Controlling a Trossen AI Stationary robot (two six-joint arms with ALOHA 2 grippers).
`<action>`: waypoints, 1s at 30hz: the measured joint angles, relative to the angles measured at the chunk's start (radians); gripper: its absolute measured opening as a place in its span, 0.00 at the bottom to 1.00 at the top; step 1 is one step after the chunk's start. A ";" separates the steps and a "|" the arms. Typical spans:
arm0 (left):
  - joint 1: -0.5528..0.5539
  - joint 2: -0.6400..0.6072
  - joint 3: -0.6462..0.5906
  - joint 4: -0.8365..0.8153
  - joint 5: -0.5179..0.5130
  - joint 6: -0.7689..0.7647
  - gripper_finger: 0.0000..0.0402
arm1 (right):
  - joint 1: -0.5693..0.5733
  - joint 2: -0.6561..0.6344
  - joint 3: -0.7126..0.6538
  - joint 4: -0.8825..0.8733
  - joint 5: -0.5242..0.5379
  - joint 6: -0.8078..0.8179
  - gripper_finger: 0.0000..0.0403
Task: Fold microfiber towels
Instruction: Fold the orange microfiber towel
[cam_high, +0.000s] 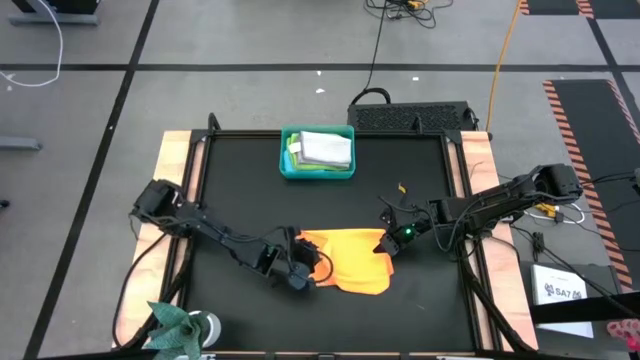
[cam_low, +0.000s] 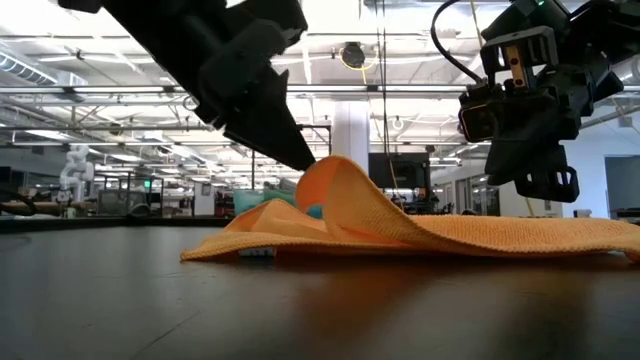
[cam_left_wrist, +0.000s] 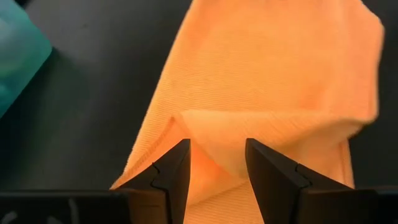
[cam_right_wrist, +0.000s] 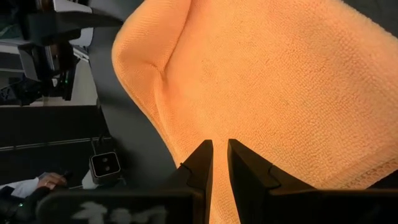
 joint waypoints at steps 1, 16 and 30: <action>0.005 0.000 0.000 0.000 0.000 -0.007 0.39 | 0.000 0.000 0.000 0.000 -0.001 -0.001 0.11; 0.024 -0.001 0.000 0.000 -0.009 -0.046 0.39 | 0.000 0.000 0.000 0.000 -0.005 -0.024 0.11; -0.032 -0.001 0.000 -0.076 0.118 -0.071 0.39 | 0.000 0.000 0.000 0.000 -0.006 -0.024 0.11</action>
